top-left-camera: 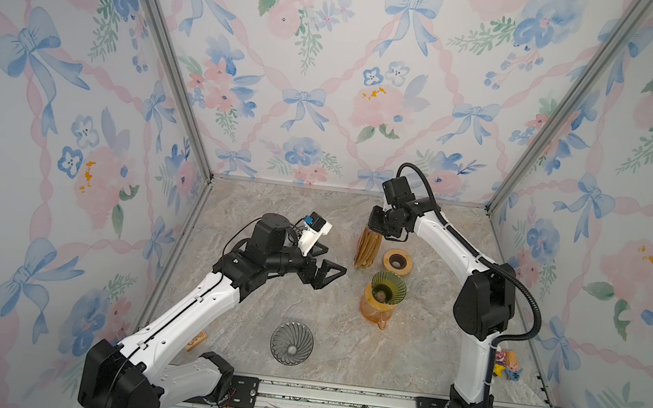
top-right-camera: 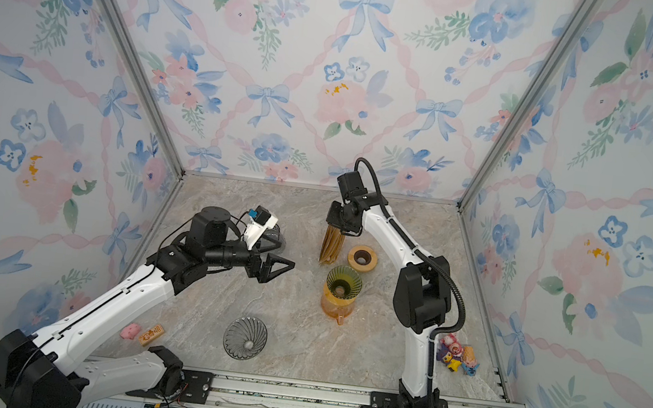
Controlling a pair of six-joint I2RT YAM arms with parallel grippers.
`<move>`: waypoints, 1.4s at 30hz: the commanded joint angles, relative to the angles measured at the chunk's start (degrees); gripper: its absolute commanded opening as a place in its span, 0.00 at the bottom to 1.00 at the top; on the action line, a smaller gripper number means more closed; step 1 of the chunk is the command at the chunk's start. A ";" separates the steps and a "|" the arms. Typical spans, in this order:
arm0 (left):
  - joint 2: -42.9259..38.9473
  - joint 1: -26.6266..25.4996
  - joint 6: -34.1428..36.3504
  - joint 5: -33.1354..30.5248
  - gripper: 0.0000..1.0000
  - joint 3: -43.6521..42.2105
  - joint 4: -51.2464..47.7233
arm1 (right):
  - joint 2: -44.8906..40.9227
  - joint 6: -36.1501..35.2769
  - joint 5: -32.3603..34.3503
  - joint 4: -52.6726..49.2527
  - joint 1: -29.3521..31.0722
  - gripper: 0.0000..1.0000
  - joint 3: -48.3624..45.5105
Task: Place the coffee filter in the dripper
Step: 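Move the right gripper over the orange filter box and lower into it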
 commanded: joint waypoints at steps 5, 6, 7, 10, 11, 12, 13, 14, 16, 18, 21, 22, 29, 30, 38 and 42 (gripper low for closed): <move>-0.32 0.68 -0.15 2.08 0.98 -0.65 0.80 | 1.58 2.70 1.18 -1.69 0.65 0.18 0.78; -0.32 0.75 -0.15 2.29 0.98 -0.63 0.87 | 1.82 2.76 1.10 -1.69 0.66 0.18 0.83; -0.31 0.77 -0.24 2.44 0.98 -0.63 0.95 | 1.90 2.79 1.00 -1.62 0.68 0.18 0.71; -0.26 0.85 -0.33 2.57 0.98 -0.70 1.11 | 2.29 2.86 0.92 -1.43 0.67 0.17 0.50; -0.29 0.80 -0.33 2.49 0.98 -0.70 1.08 | 2.54 3.04 0.99 -1.51 0.63 0.17 0.52; -0.27 0.82 -0.33 2.57 0.98 -0.64 1.13 | 2.70 3.07 0.84 -1.40 0.68 0.17 0.51; -0.33 0.83 -0.33 2.53 0.98 -0.63 1.10 | 2.81 3.12 0.73 -1.35 0.65 0.17 0.50; -0.37 0.84 -0.39 2.57 0.98 -0.63 1.11 | 3.00 3.18 0.68 -1.34 0.60 0.17 0.51; -0.38 0.93 -0.33 2.48 0.98 -0.69 1.12 | 3.31 3.23 0.57 -1.25 0.64 0.17 0.50; -0.38 0.94 -0.33 2.57 0.98 -0.63 1.07 | 3.62 3.23 0.63 -1.32 0.64 0.17 0.64; -0.25 1.03 -0.36 2.65 0.98 -0.65 1.13 | 3.97 3.32 0.64 -1.26 0.51 0.17 0.69; -0.24 0.97 -0.41 2.70 0.98 -0.70 1.11 | 4.06 3.28 0.60 -1.17 0.50 0.17 0.60; -0.39 1.03 -0.51 3.37 0.98 -0.71 1.29 | 5.65 3.06 0.82 -1.69 0.50 0.17 1.83; -0.47 1.03 -0.50 3.32 0.98 -0.77 1.31 | 5.76 2.97 0.82 -1.58 0.50 0.17 1.83; -0.29 1.51 -0.72 4.02 0.98 -0.68 1.48 | 6.18 2.40 0.88 -1.60 0.50 0.12 2.14; -0.22 1.64 -0.76 4.24 0.98 -0.63 1.48 | 5.41 1.83 1.18 -1.09 0.65 0.08 1.31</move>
